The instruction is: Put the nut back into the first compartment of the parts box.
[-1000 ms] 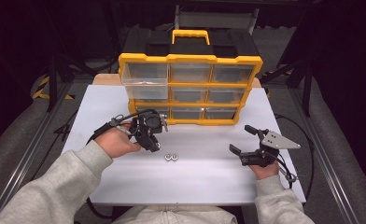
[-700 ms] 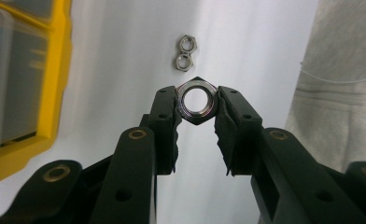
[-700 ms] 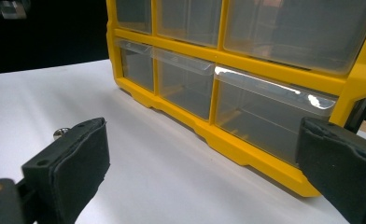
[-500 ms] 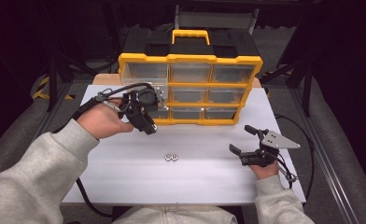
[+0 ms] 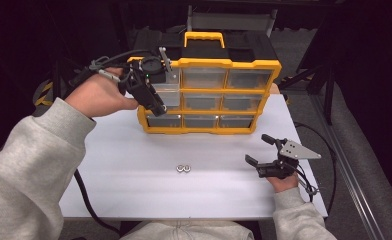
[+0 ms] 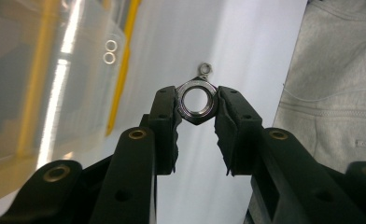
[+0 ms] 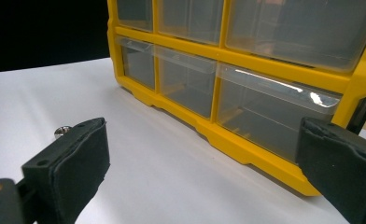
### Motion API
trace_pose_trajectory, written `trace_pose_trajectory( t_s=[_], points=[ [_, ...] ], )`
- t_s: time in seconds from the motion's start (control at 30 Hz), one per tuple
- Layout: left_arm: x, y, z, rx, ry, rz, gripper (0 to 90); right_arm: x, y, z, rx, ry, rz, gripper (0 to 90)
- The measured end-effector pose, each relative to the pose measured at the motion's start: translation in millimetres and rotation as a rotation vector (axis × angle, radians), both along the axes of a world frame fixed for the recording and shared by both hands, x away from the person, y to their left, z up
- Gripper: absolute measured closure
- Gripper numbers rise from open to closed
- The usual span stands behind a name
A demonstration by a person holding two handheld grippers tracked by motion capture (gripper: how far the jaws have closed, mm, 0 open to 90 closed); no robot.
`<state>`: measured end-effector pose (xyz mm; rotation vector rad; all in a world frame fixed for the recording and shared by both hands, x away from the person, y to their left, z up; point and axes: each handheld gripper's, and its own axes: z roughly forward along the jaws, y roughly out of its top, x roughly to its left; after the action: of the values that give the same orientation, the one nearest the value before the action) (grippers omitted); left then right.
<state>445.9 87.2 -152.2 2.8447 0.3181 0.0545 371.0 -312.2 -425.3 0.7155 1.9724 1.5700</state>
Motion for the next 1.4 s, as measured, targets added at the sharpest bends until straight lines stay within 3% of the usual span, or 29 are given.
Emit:
trace_pose_trajectory(
  t_s=[0.17, 0.3, 0.5, 0.63, 0.83, 0.97, 1.4],
  points=[
    [10.3, 4.1, 18.0, -0.028, -0.010, 0.024, 69.3, 0.1, -0.4, -0.1, -0.003, 0.000, 0.002, 3.7],
    [20.4, 6.3, 28.0, -0.045, -0.031, 0.073, 69.4, 0.0, -0.1, -0.2, -0.002, 0.002, 0.002, 3.7],
    [36.2, 7.3, 32.3, -0.081, -0.063, 0.147, 69.4, -0.4, 0.3, -0.2, -0.005, 0.001, 0.004, 3.7],
    [47.7, 3.5, 25.8, -0.060, -0.063, 0.211, 69.4, -0.3, -0.5, -0.1, -0.001, 0.003, 0.006, 3.7],
    [60.7, -3.0, 12.6, -0.054, -0.046, 0.250, 69.4, -0.5, -0.3, -0.1, -0.003, 0.002, 0.010, 3.8],
    [65.4, -5.9, 5.1, -0.057, -0.034, 0.262, 69.4, -0.5, -0.2, -0.1, -0.004, 0.002, 0.010, 3.8],
    [73.8, -17.8, -15.0, 0.002, -0.005, 0.298, 69.3, -0.7, -0.1, -0.1, -0.003, 0.001, 0.014, 3.8]
  ],
)
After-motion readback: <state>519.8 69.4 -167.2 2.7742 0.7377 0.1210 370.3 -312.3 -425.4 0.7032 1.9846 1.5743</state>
